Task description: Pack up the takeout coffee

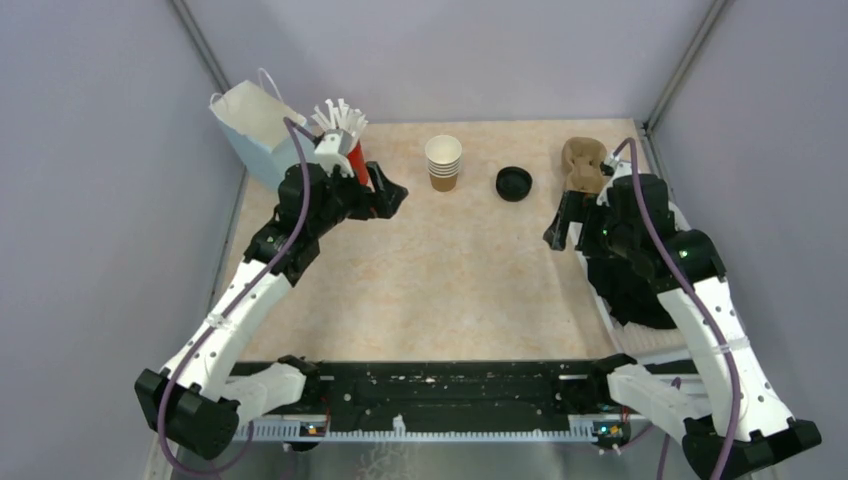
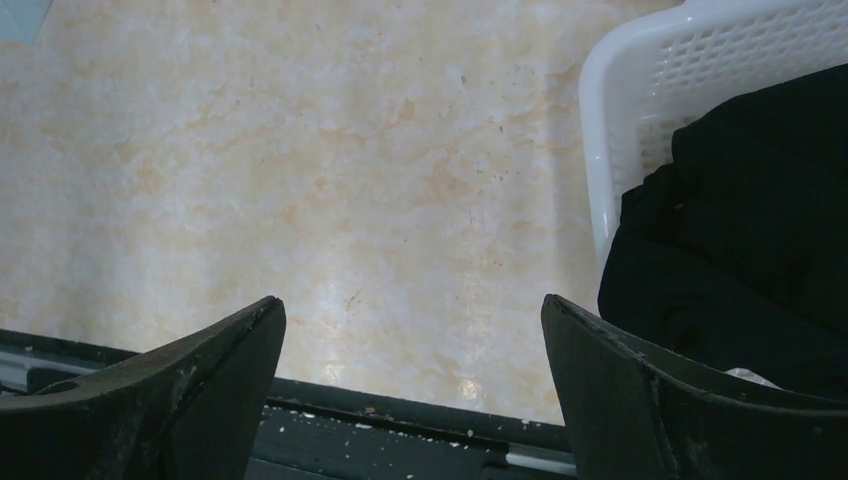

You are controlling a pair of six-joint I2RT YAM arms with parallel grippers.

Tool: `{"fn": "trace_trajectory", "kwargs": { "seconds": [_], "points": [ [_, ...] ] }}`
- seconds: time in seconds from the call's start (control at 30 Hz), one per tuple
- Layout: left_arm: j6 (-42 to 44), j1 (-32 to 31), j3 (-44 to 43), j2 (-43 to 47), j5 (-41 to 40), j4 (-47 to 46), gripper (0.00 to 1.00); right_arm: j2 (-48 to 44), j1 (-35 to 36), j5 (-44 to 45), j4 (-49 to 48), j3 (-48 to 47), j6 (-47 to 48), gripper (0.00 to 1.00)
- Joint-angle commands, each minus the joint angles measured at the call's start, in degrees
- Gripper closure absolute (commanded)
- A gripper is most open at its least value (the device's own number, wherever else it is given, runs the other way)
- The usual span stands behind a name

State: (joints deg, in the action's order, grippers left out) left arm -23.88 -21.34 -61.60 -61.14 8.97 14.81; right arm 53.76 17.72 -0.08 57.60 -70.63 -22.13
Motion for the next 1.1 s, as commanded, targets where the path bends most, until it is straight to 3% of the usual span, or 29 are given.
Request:
{"fn": "trace_trajectory", "kwargs": {
  "seconds": [0.0,0.33,0.67,0.87,1.07],
  "points": [
    [-1.0,-4.2,-0.8,-1.6,0.4,-2.9,0.02,0.7,-0.3,-0.6,-2.1,-1.0,-0.5,0.01],
    [-4.2,-6.9,-0.4,-2.9,-1.0,1.7,0.02,6.5,-0.4,-6.5,-10.3,1.7,-0.7,0.01],
    [-4.5,-6.9,-4.4,-10.2,-2.4,8.8,0.01,23.1,-0.2,-9.3,-19.8,-6.1,-2.6,0.08],
    [-0.8,-6.9,-17.2,-24.0,-6.0,11.1,0.02,28.8,0.8,-9.9,-14.8,-14.0,-0.6,0.1],
    [4.0,-6.9,-34.9,-39.7,-11.4,12.5,0.18,23.2,0.9,-9.3,-9.2,-10.6,2.2,0.1]
  ]
}}
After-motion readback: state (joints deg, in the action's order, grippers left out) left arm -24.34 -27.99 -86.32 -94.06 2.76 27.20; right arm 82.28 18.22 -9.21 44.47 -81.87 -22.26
